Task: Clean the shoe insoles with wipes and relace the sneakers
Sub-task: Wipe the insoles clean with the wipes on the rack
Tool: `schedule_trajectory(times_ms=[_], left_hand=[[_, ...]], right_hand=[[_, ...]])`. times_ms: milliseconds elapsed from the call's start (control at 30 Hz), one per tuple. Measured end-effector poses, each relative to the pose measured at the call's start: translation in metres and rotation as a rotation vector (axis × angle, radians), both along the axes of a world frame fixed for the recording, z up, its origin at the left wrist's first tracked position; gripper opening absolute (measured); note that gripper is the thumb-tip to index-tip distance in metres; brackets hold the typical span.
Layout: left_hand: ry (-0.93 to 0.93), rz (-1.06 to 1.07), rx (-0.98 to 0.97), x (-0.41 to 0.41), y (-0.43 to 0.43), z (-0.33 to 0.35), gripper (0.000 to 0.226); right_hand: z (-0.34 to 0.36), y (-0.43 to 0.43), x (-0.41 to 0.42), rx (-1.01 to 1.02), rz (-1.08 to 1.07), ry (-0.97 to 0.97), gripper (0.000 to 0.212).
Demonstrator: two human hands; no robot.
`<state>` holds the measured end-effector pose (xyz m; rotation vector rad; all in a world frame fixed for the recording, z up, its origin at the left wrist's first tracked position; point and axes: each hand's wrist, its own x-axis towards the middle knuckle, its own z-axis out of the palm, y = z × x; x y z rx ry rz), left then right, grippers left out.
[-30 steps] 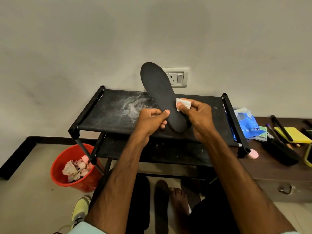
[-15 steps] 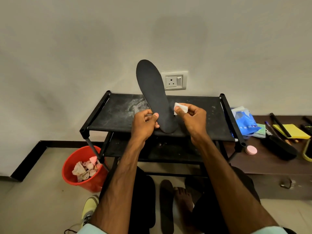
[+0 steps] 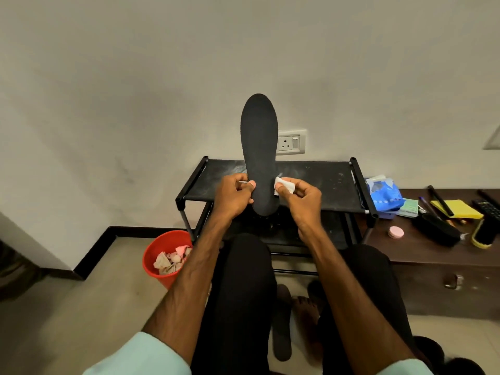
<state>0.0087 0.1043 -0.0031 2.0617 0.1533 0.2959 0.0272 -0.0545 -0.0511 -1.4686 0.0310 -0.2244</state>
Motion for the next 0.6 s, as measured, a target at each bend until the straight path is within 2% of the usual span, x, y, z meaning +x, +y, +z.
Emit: schedule_trajectory(times_ms=[167, 300, 367, 500, 600], left_hand=[[0.097, -0.026, 0.041, -0.021, 0.021, 0.028, 0.014], [0.198, -0.142, 0.047, -0.040, 0.040, 0.050, 0.021], [0.249, -0.185, 0.035, -0.049, 0.049, 0.058, 0.016], [0.363, -0.151, 0.011, -0.064, 0.065, 0.068, 0.005], [0.558, -0.255, 0.041, -0.077, 0.073, 0.073, 0.007]], right_hand=[[0.025, 0.004, -0.018, -0.014, 0.097, 0.029, 0.026], [0.036, 0.007, -0.028, -0.094, 0.145, 0.077, 0.028], [0.038, 0.010, -0.037, -0.122, 0.190, 0.111, 0.028], [0.043, 0.015, -0.064, -0.172, 0.357, 0.136, 0.023], [0.052, 0.016, -0.081, -0.321, 0.546, 0.157, 0.024]])
